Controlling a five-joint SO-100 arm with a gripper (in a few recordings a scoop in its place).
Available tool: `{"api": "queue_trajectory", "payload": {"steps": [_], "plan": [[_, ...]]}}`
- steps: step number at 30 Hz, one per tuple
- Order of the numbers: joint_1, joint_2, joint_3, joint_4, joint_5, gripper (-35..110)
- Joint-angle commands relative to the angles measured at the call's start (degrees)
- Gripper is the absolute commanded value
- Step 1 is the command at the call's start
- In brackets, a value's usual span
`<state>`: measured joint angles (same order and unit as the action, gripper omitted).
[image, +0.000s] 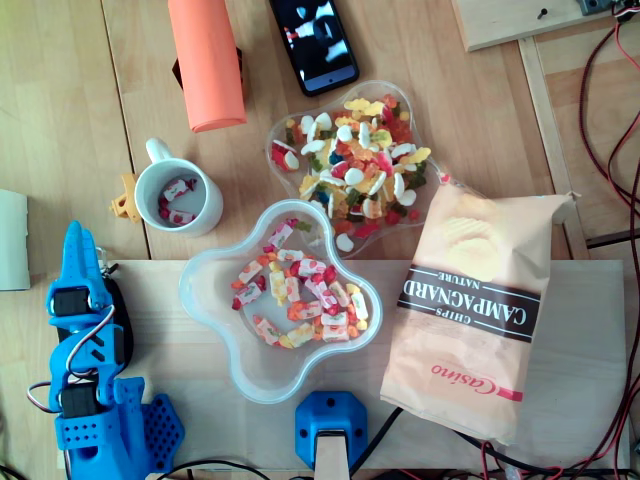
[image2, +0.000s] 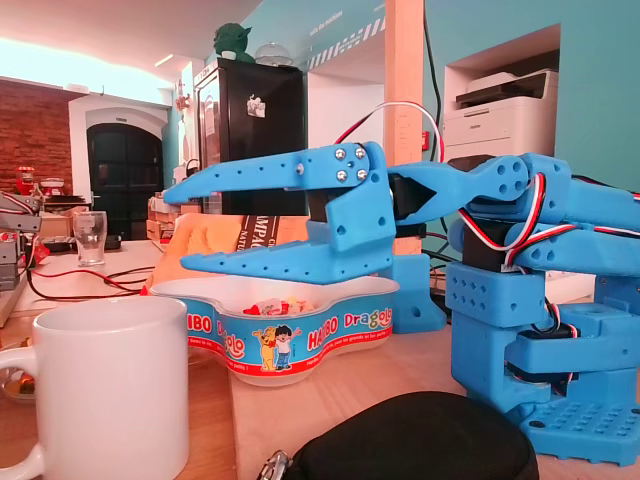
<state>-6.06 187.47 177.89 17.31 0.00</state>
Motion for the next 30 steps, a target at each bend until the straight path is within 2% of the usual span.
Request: {"api": "queue_trajectory", "payload": {"steps": [1, 7, 13, 17, 22, 27, 30], "plan": [[-0.44, 2.90, -3.69, -1.67, 0.79, 17], [-0.62, 0.79, -19.07, -0.53, 2.55, 17], [2.55, -11.95, -36.74, 14.06, 11.25, 17], [11.43, -23.20, -49.66, 27.77, 20.74, 17], [26.81, -32.70, -62.14, 51.50, 30.32, 17], [40.61, -36.30, -72.07, 74.71, 34.98, 17], [47.02, -37.35, -74.97, 81.65, 34.63, 17]]}}
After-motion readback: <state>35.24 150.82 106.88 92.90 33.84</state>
